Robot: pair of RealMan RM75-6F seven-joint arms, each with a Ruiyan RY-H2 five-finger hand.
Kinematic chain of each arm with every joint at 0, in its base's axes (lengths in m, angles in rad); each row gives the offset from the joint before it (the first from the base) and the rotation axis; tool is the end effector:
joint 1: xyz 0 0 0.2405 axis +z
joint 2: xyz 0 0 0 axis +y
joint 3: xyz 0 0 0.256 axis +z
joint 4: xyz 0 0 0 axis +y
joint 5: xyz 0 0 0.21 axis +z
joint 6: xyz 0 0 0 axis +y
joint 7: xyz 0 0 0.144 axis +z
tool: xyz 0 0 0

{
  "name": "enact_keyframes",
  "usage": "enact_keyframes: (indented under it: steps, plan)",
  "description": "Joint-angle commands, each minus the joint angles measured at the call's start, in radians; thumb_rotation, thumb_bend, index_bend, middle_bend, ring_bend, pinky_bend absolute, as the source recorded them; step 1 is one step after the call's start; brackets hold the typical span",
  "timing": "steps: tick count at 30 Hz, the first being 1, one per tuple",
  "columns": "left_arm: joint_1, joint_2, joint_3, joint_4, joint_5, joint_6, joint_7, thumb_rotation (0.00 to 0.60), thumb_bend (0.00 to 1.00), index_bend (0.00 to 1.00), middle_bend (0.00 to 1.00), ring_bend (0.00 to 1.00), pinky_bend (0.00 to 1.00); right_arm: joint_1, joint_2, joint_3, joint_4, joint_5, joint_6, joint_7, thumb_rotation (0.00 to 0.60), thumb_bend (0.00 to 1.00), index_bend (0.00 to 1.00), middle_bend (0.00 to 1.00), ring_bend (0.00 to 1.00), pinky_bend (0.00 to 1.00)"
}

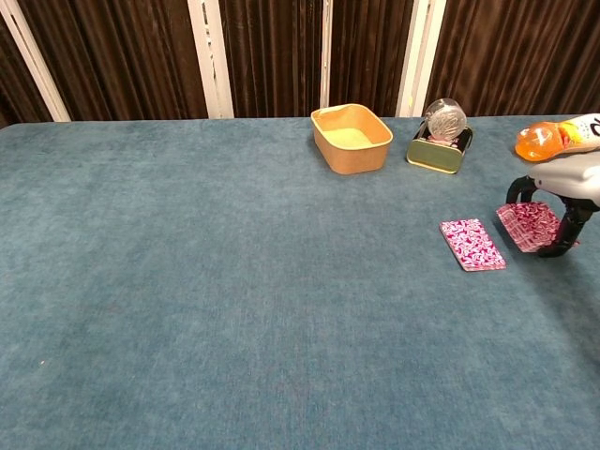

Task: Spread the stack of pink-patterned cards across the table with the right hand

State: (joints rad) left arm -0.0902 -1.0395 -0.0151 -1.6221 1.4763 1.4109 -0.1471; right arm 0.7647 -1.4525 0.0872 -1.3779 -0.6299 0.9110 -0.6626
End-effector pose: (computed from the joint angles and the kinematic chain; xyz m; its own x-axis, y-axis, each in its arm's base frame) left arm -0.3246 0.1750 0.1717 0.3197 0.1000 0.9422 0.9457 0.0285 -0.3239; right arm -0.2491 -0.3647 0.0218 0.6259 -0.4043 0.6669 -0.7481 -0.0695 0.6600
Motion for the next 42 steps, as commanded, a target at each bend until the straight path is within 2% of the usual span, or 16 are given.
enact_keyframes:
  steps: [1, 6, 16, 27, 31, 34, 36, 42]
  plan:
    - [0.000, 0.000, 0.000, 0.000, -0.001, 0.000, 0.000, 0.600, 0.00, 0.00, 0.00, 0.00, 0.00, -0.001, -0.013, -0.002, 0.018, 0.003, -0.011, 0.006, 0.600, 0.25, 0.41, 0.38, 0.10, 0.00]
    - [0.000, 0.000, -0.001, 0.001, -0.001, 0.000, -0.001, 0.600, 0.00, 0.00, 0.00, 0.00, 0.00, 0.001, -0.026, -0.006, 0.036, 0.005, -0.018, 0.006, 0.600, 0.25, 0.29, 0.29, 0.06, 0.00]
    - [0.000, 0.000, 0.000, 0.001, 0.000, 0.001, -0.002, 0.600, 0.00, 0.00, 0.00, 0.00, 0.00, 0.000, -0.025, -0.007, 0.038, 0.008, -0.015, 0.003, 0.600, 0.25, 0.18, 0.17, 0.02, 0.00]
    - [0.000, 0.000, 0.000, 0.002, 0.000, 0.001, -0.001, 0.600, 0.00, 0.00, 0.00, 0.00, 0.00, 0.003, -0.019, -0.011, 0.035, 0.033, -0.016, -0.012, 0.600, 0.25, 0.16, 0.16, 0.02, 0.00]
    - [0.000, 0.000, 0.000, 0.001, -0.001, 0.000, -0.001, 0.600, 0.00, 0.00, 0.00, 0.00, 0.00, 0.004, -0.020, -0.012, 0.040, 0.043, -0.019, -0.017, 0.600, 0.25, 0.27, 0.24, 0.04, 0.00]
    - [0.001, 0.000, 0.001, 0.001, -0.001, 0.000, -0.001, 0.600, 0.00, 0.00, 0.00, 0.00, 0.00, 0.003, -0.025, -0.010, 0.047, 0.044, -0.016, -0.013, 0.600, 0.25, 0.40, 0.35, 0.10, 0.00]
    - [0.001, 0.000, 0.000, 0.001, -0.001, 0.000, -0.002, 0.600, 0.00, 0.00, 0.00, 0.00, 0.00, 0.000, -0.029, -0.008, 0.051, 0.033, -0.008, -0.004, 0.600, 0.25, 0.46, 0.40, 0.14, 0.00]
    - [0.001, -0.001, 0.000, 0.002, 0.001, 0.003, -0.001, 0.600, 0.00, 0.00, 0.00, 0.00, 0.00, -0.012, -0.028, -0.005, 0.038, -0.008, 0.025, 0.012, 0.600, 0.25, 0.50, 0.43, 0.16, 0.00]
